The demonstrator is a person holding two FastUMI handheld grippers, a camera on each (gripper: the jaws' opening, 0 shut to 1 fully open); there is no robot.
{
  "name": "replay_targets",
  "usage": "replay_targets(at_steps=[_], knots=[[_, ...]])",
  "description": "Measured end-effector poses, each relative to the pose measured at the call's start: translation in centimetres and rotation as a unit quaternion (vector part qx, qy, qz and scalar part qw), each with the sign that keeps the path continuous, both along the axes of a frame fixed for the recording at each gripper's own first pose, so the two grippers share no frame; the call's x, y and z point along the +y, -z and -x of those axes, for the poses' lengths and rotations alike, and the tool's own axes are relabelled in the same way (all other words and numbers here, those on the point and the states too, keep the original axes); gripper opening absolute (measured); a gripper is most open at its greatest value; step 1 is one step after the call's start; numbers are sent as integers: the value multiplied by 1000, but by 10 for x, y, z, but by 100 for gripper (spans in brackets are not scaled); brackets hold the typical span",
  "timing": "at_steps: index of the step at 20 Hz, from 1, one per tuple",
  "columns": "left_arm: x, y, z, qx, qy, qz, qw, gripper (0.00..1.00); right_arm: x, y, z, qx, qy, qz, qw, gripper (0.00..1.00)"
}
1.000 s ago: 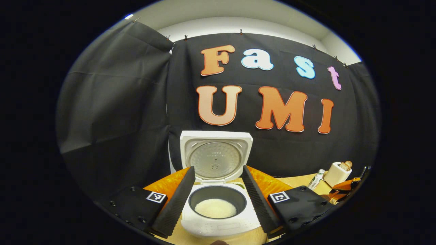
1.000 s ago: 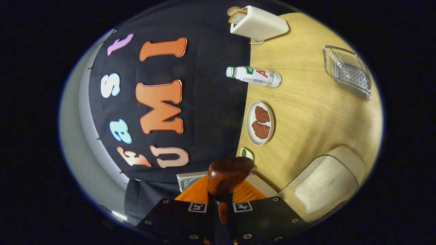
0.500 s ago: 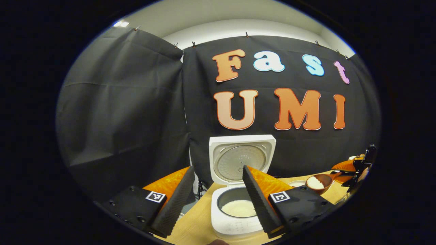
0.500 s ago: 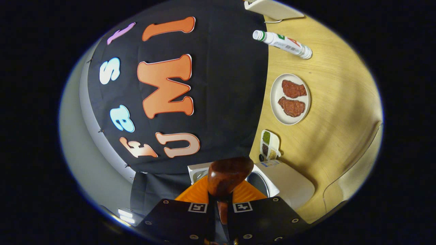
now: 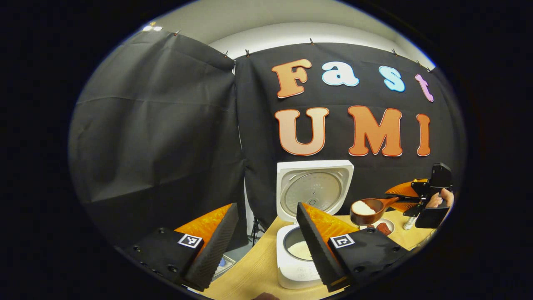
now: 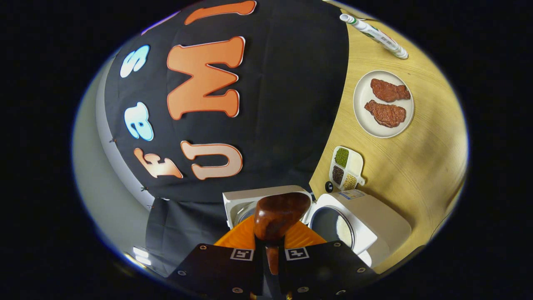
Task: Close the left gripper, press the button to open the rice cooker; take a wooden spoon from the chopstick holder with the right hand, scoop a spoonful of rice and pour it into the rice cooker, then put the wooden spoon back into the chopstick holder.
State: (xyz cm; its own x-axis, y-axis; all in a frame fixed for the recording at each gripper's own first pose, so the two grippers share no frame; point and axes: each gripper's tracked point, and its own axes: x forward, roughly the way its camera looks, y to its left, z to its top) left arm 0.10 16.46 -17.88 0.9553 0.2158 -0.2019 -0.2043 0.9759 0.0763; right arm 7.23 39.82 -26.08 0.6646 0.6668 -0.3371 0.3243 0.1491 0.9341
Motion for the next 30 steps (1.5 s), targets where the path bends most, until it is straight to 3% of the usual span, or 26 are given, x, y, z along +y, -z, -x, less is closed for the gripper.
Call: replay_targets(at_steps=[3, 8, 14, 24, 30], knots=[[9, 8, 5, 9, -4, -5, 1000, 96, 18, 16, 1, -39, -31, 90, 995, 13], [21, 18, 7, 20, -5, -5, 1000, 96, 46, 22, -7, -69, -53, 154, 984, 13], [29, 26, 7, 29, 0, -6, 1000, 96, 63, 13, -20, -156, -88, 269, 946, 13], [40, 40, 2, 42, 8, -3, 999, 96, 74, -4, -46, -233, -91, 352, 902, 13], [47, 45, -2, 46, 11, -2, 999, 96, 83, -12, -41, -288, -105, 403, 862, 13]])
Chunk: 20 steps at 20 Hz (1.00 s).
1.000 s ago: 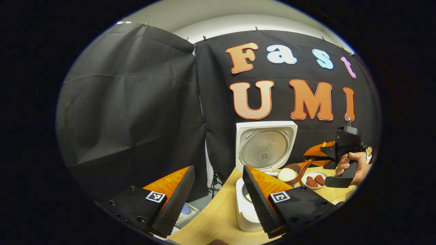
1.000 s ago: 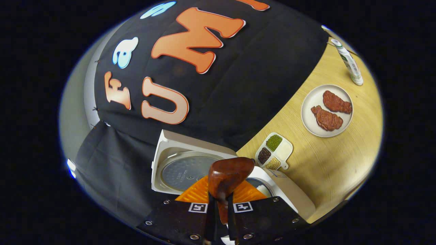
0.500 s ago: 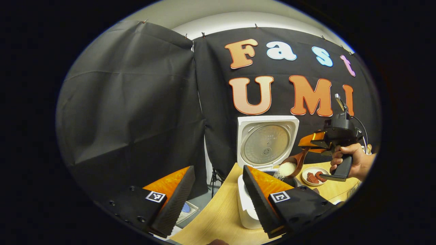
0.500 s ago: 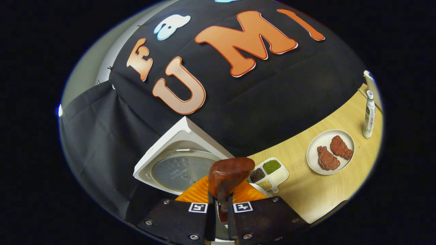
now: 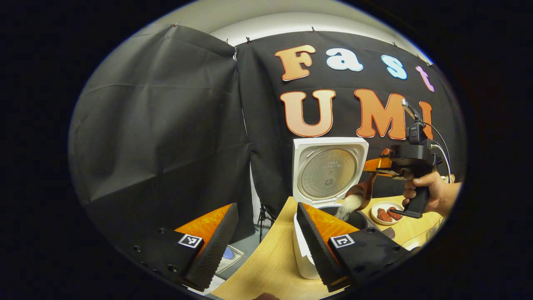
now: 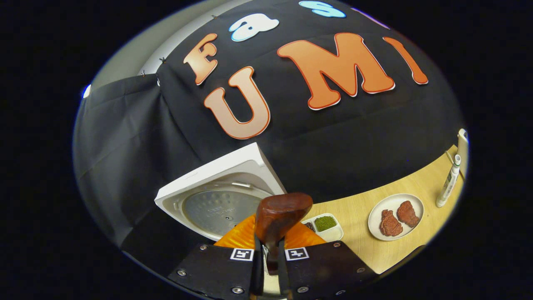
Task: Close the left gripper, press the button to open the rice cooker; take a wooden spoon from the chopstick holder with the right hand, scoop a spoonful of rice and pour it into the rice cooker, then put the wooden spoon back into the chopstick holder.
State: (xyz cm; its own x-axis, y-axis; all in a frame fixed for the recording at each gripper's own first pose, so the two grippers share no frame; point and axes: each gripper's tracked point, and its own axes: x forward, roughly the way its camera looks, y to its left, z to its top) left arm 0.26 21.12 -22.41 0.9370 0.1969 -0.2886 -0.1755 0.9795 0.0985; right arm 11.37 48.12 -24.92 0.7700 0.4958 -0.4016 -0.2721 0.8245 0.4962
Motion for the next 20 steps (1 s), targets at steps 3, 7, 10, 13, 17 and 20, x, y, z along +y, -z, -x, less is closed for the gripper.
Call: replay_targets(at_steps=[3, 7, 10, 13, 17, 20], knots=[[0, 1, -4, 0, 3, 3, 1000, 96, 5, -3, 5, -20, -19, 22, 999, 13], [1, 7, -7, 4, 4, 8, 1000, 96, 13, -16, 14, -64, -53, 56, 995, 13], [-1, 6, -9, 2, 6, 9, 1000, 96, 20, -23, 19, -92, -74, 76, 990, 13], [1, 7, -8, 1, 5, 8, 1000, 96, 30, -29, 28, -116, -99, 86, 985, 13], [4, 10, -3, 4, 1, 8, 1000, 96, 44, -38, 37, -144, -126, 100, 976, 13], [5, 11, 0, 4, -2, 7, 1000, 96, 49, -45, 43, -175, -151, 119, 966, 13]])
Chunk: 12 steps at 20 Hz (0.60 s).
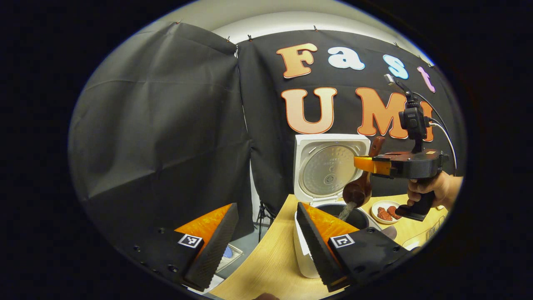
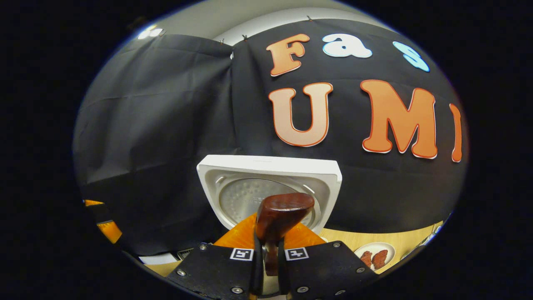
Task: Close the left gripper, press the button to open the rice cooker; take a wooden spoon from the chopstick holder with the right hand, scoop a spoonful of rice and pour it into the rice cooker, then put the wooden spoon back into the chopstick holder.
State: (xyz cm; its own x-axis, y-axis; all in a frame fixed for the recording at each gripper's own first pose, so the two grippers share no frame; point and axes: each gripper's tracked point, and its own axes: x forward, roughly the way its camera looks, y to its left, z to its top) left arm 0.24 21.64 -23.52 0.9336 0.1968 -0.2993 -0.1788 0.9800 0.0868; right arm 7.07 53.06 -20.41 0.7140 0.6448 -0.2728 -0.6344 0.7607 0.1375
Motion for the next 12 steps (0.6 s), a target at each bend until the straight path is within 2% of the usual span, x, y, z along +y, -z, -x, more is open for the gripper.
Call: replay_targets(at_steps=[5, 10, 12], knots=[[-5, 4, 3, 3, 0, 2, 1000, 96, 4, -24, 19, -46, -28, 10, 998, 13], [-15, 0, 2, -3, 4, -3, 1000, 96, -10, -37, 22, -54, -33, 0, 998, 13], [-20, 0, 4, -3, 3, -4, 1000, 96, -22, -40, 22, -33, -28, -20, 999, 13]])
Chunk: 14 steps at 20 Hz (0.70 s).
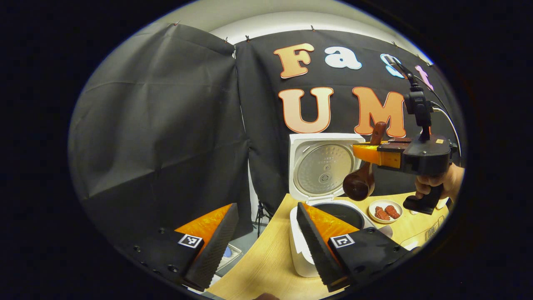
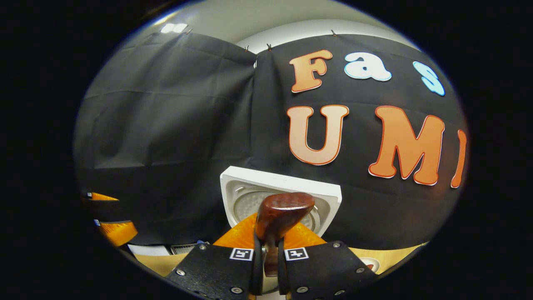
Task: Close the left gripper, press the button to open the rice cooker; take a wooden spoon from the chopstick holder with the right hand, scoop a spoonful of rice and pour it into the rice cooker, then put the wooden spoon back into the chopstick holder.
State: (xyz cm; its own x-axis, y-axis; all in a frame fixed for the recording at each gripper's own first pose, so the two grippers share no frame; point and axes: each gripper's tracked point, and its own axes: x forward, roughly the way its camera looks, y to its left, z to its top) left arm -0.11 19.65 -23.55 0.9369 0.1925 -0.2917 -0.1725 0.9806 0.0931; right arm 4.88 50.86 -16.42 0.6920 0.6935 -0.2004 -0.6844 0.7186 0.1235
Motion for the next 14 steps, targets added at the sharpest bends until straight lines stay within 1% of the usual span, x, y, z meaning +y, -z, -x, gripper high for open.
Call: replay_targets(at_steps=[2, 4, 6, 9, 11, 14], knots=[[-6, -3, 1, -1, 0, -2, 1000, 96, -20, 1, -3, 33, 15, -24, 999, 13], [-14, -3, 2, -2, 0, -4, 1000, 96, -50, -1, -5, 59, 35, -53, 996, 13], [-24, -4, 5, -2, 1, -2, 1000, 96, -83, 3, -8, 82, 56, -69, 993, 13], [-43, -6, 4, 0, 7, 2, 1000, 96, -135, 9, -6, 121, 84, -99, 984, 13], [-57, -8, 3, 0, 12, 1, 1000, 96, -174, 15, -6, 146, 110, -120, 976, 13], [-83, -13, 1, 0, 26, 4, 1000, 96, -235, 26, -7, 155, 157, -124, 967, 13]])
